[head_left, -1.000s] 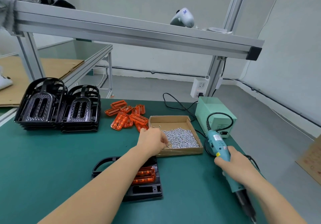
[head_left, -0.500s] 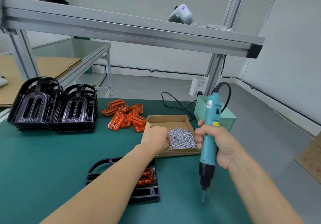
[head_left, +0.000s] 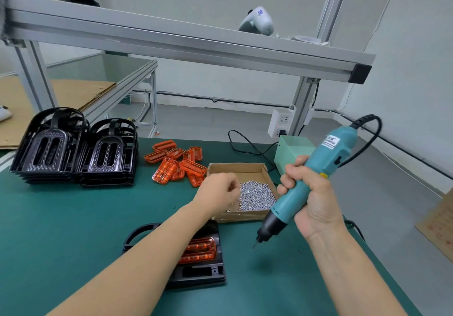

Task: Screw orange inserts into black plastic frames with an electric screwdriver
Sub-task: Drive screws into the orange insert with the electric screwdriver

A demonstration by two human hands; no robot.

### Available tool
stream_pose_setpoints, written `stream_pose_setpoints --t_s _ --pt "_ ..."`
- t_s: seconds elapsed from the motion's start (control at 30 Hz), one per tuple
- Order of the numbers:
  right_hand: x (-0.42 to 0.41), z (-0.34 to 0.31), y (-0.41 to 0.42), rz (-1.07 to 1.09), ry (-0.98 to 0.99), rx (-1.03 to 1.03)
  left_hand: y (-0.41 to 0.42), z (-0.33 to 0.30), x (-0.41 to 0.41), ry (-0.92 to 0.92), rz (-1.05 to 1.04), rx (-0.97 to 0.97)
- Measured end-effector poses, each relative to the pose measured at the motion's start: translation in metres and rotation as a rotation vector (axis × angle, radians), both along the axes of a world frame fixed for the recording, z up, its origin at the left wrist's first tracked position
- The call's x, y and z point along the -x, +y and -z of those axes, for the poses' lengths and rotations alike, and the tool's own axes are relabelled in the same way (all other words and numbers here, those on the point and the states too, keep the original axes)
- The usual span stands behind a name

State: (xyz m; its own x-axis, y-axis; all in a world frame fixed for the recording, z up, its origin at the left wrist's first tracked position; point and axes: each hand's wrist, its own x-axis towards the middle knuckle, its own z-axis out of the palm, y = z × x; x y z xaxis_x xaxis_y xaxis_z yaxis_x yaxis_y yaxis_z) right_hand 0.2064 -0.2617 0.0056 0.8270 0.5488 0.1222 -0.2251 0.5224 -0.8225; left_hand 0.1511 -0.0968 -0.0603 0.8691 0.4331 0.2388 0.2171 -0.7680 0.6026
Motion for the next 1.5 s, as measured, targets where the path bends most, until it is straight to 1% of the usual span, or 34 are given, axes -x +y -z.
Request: stream_pose_setpoints --t_s 0.1,0.27,0.37,0.43,0.5,0.63,0.77,1.07,1.5 --pt "0.004 -0.004 0.000 0.056 0.004 -0.112 0.002 -0.006 0.031 -0.182 -0.024 0.403" --pt "0.020 -0.013 0.008 0.070 0.040 -0.260 -0.009 -0.008 0.086 -0.368 0.003 0.936" --pt "0.034 -0.020 0.013 0.049 0.031 -0.339 -0.019 -0.011 0.108 -0.484 0.032 1.201" --pt "0.042 -0.024 0.017 0.035 0.022 -0.388 -0.024 -0.011 0.116 -0.547 0.036 1.308" --pt "0.049 -0.027 0.020 0.032 0.008 -0.419 -0.027 -0.012 0.122 -0.577 0.021 1.347" --pt "0.058 -0.032 0.025 0.047 -0.012 -0.440 -0.032 -0.012 0.129 -0.602 -0.023 1.366" --pt "0.061 -0.032 0.026 0.050 -0.015 -0.438 -0.036 -0.012 0.134 -0.609 0.002 1.341" --pt "0.066 -0.033 0.025 0.033 -0.019 -0.444 -0.041 -0.011 0.137 -0.616 0.022 1.349" --pt "0.069 -0.034 0.024 0.022 -0.022 -0.435 -0.046 -0.010 0.138 -0.626 0.010 1.445"
